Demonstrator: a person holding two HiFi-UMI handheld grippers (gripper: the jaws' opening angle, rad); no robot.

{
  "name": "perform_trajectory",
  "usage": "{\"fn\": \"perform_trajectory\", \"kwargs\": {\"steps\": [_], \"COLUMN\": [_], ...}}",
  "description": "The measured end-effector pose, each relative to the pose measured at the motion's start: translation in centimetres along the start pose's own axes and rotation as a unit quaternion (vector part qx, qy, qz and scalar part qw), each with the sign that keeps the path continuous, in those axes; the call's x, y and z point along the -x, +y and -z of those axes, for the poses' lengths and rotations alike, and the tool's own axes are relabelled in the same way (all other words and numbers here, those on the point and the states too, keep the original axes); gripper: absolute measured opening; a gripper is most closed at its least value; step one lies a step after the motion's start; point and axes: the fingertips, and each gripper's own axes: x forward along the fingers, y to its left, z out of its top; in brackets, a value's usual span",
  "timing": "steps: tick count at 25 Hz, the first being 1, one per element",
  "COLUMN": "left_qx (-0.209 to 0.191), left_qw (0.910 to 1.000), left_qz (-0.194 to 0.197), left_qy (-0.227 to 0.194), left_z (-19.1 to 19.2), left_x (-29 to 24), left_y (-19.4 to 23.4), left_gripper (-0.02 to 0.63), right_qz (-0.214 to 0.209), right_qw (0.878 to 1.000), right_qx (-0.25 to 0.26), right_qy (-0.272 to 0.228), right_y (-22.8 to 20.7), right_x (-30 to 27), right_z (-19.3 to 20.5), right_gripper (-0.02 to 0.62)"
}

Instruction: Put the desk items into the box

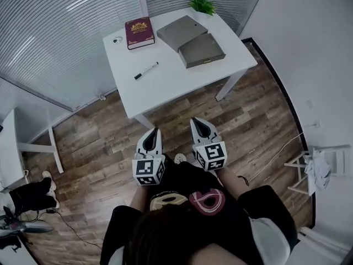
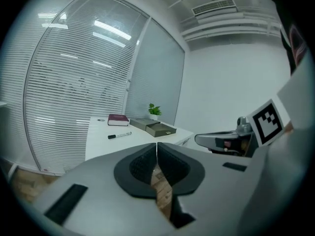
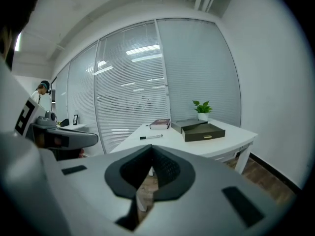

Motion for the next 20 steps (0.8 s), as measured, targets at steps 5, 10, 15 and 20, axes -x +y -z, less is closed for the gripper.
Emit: {"fn": "perform_trajectory", "kwargs": {"steps": [5, 10, 15, 20], "left_qx": [0.002, 0.007, 0.026, 0.025], "left_qw": [1.0, 0.9999, 0.9994, 0.9994], "left_qz": [-0.004, -0.009, -0.021, -0.022], "left_qy": [0.001, 0.006, 0.009, 0.003], "left_z": [-0.2, -0.4, -1.3, -3.5], "left_x": [-1.3, -2.8, -5.4, -8.6], "left_y": [1.0, 2.9, 6.3, 9.8], "left_gripper": [0.02, 0.02, 0.02, 0.02], "right_qz": [-0.004, -0.002, 0.009, 0.02], "right_qw": [1.0, 0.999, 0.999, 0.999], "right_qx": [-0.006, -0.005, 0.0, 0.007], "right_qy": [0.017, 0.033, 0.041, 0.041], "right_y": [-0.3, -0.5, -1.6, -2.8], "right_x": [-0.5, -2.3, -5.6, -10.1], "right_z": [0.7, 1.0, 0.1, -2.2], "right_gripper": [0.011, 0.011, 0.011, 0.011]}}
